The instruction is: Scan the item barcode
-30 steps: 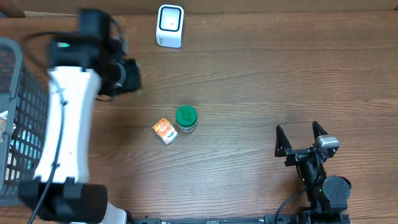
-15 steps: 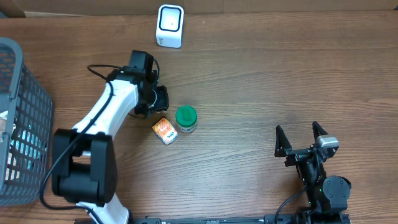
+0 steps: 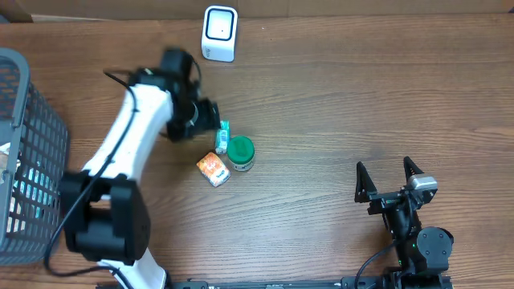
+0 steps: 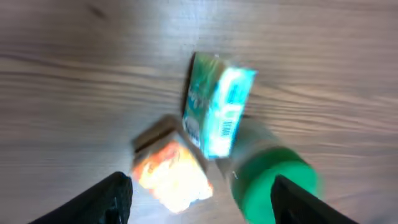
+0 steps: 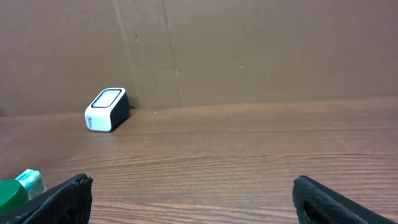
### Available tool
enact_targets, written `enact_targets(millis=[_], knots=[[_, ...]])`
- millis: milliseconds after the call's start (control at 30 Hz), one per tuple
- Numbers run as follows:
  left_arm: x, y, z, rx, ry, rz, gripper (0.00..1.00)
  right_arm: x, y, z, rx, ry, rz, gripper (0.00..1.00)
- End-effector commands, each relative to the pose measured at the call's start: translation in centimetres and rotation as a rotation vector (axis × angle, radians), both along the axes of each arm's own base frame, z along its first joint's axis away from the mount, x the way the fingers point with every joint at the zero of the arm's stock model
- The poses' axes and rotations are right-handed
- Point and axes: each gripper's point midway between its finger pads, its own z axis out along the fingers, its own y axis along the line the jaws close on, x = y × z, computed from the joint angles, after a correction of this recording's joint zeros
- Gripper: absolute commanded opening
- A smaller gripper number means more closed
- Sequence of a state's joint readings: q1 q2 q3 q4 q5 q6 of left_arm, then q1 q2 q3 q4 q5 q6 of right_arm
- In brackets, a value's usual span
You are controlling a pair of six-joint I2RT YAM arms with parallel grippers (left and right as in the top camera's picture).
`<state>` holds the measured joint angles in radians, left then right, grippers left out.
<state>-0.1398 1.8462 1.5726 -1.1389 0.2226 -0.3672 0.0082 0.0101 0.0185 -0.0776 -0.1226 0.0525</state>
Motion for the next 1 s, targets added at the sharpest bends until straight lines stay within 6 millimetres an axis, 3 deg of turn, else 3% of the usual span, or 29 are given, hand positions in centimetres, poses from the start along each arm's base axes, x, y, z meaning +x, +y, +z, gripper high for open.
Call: enact_targets(millis=[0,67,167,267,367,400,500,533,600,633,733,967], knots=[[1.6,3.7,10.9,0.048,-0.247,0.084,0.73,0.0,0.0,-0.2,0.000,-0.001,-0.005,1.00],[0.4,7.2,16.3,0.088,-0.330,0.169,0.74,0.0,0.0,-0.3,0.000,-0.001,-0.005,1.00],[-1.4,11.7,20.3,0.150,-0.400,0.291,0.75,0.0,0.0,-0.2,0.000,-0.001,-0.005,1.00],[-3.8,17.5,22.6,0.184,-0.442,0.480,0.80,0.0,0.0,-0.3,0.000,-0.001,-0.005,1.00],[-6.1,23.2,22.9,0.170,-0.439,0.677,0.84,0.0,0.0,-0.3,0.000,-0.001,-0.005,1.00],[-7.2,25.9,22.4,0.153,-0.424,0.765,0.85,0.0,0.0,-0.3,0.000,-0.001,-0.005,1.00],[-9.0,30.2,20.6,0.115,-0.373,0.893,0.85,0.0,0.0,-0.3,0.000,-0.001,-0.005,1.00],[-9.8,32.0,19.2,0.089,-0.331,0.939,0.86,0.0,0.0,-0.3,0.000,-0.001,-0.005,1.00],[-10.3,33.5,17.4,0.056,-0.270,0.983,0.86,0.0,0.0,-0.3,0.000,-0.001,-0.005,1.00],[-10.6,34.5,15.6,0.040,-0.208,0.996,0.86,0.0,0.0,-0.2,0.000,-0.001,-0.005,1.00],[-10.4,35.6,11.5,0.019,-0.080,0.948,0.85,0.0,0.0,-0.2,0.000,-0.001,-0.005,1.00],[-9.9,36.6,5.5,-0.019,0.074,0.865,0.85,0.0,0.0,-0.3,0.000,-0.001,-0.005,1.00]])
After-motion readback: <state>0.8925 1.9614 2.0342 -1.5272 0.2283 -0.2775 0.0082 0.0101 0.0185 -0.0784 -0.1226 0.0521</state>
